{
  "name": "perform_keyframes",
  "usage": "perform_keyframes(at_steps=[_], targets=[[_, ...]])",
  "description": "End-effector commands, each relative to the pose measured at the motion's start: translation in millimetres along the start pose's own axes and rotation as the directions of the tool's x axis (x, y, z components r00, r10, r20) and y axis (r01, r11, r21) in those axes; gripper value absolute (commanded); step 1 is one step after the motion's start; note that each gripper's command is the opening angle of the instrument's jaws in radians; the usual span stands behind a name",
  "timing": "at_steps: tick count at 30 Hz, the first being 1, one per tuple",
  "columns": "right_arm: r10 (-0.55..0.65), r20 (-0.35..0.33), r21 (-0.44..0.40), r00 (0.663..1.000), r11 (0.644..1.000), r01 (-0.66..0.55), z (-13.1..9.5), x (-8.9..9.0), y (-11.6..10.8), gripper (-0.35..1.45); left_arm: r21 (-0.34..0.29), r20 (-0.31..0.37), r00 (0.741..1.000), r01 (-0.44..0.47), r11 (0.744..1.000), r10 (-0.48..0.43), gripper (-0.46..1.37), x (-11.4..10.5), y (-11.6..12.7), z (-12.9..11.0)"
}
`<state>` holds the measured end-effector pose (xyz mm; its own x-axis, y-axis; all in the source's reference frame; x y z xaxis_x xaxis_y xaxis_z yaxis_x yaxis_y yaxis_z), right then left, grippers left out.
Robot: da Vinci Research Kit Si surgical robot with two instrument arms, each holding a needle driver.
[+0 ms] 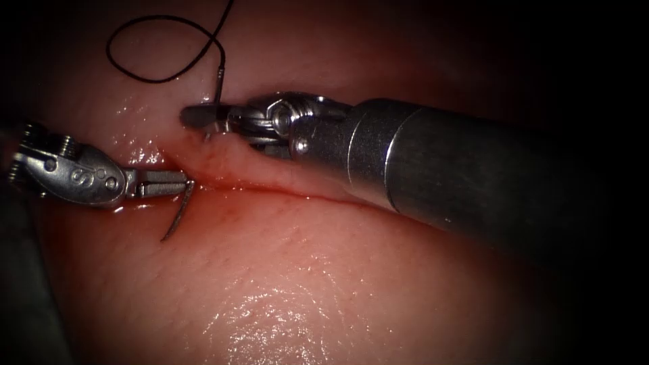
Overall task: Wound Closure
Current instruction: Use the right gripper to insert the needle through the top of the skin
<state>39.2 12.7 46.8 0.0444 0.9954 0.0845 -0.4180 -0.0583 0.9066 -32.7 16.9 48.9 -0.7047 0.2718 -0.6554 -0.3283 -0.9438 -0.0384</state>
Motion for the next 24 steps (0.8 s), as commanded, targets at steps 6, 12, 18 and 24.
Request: perform_keyframes(at_steps=[6,12,18,24], targets=[[-0.009,0.012,-0.001,1.000,1.000,0.009,0.1,-0.1,0.0,-0.35,-0.005,0.000,1.000,0.000,1.000,0.000,-0.35,0.0,0.0,0.0],[-0.009,0.011,0.002,1.000,1.000,0.009,0.1,-0.1,0.0,-0.35,-0.004,-0.002,1.000,0.001,1.000,-0.001,-0.35,0.0,0.0,0.0],[-0.009,0.011,0.002,1.000,1.000,0.009,0.1,0.0,0.1,-0.35,-0.004,-0.002,1.000,0.001,1.000,-0.001,-0.35,0.0,0.0,0.0],[-0.010,0.012,0.002,1.000,1.000,0.010,0.1,0.1,0.2,-0.35,-0.004,-0.002,1.000,0.001,1.000,-0.001,-0.35,0.0,0.0,0.1]])
